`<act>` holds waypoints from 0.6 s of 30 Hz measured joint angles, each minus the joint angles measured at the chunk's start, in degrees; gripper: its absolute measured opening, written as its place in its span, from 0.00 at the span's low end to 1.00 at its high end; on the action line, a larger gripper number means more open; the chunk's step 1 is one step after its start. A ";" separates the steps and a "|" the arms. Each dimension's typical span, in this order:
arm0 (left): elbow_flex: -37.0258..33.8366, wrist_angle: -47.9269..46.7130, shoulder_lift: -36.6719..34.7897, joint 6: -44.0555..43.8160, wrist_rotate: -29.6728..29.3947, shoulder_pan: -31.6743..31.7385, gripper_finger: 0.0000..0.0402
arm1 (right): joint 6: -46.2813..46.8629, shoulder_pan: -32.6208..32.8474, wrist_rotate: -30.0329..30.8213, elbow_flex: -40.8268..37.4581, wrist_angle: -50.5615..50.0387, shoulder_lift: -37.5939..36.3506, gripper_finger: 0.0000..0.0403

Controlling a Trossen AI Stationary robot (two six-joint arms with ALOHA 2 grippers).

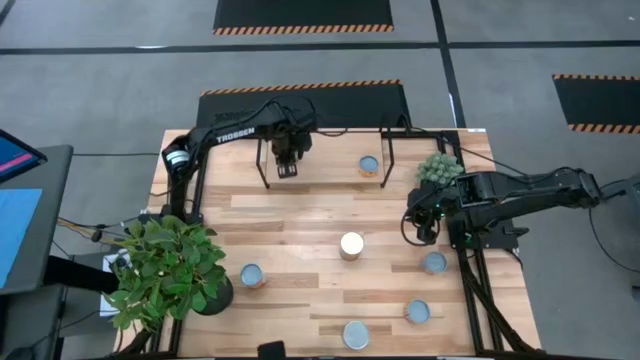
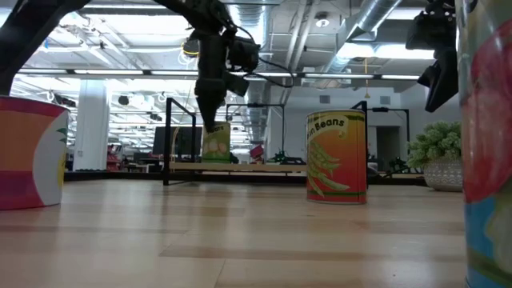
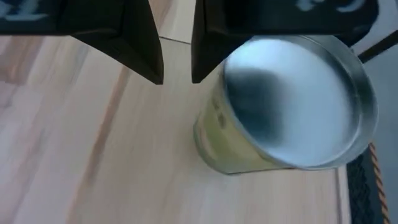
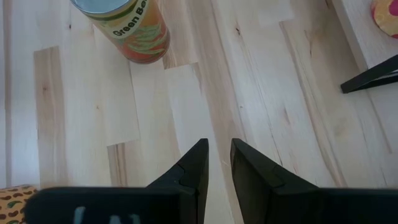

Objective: Pick and place cans onto a shelf
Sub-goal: Put the canned pears on the shelf

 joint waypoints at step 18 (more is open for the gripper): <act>2.38 6.74 -0.04 11.23 -0.53 -1.63 0.18 | -0.07 -0.04 -0.01 0.00 -0.21 -0.01 0.23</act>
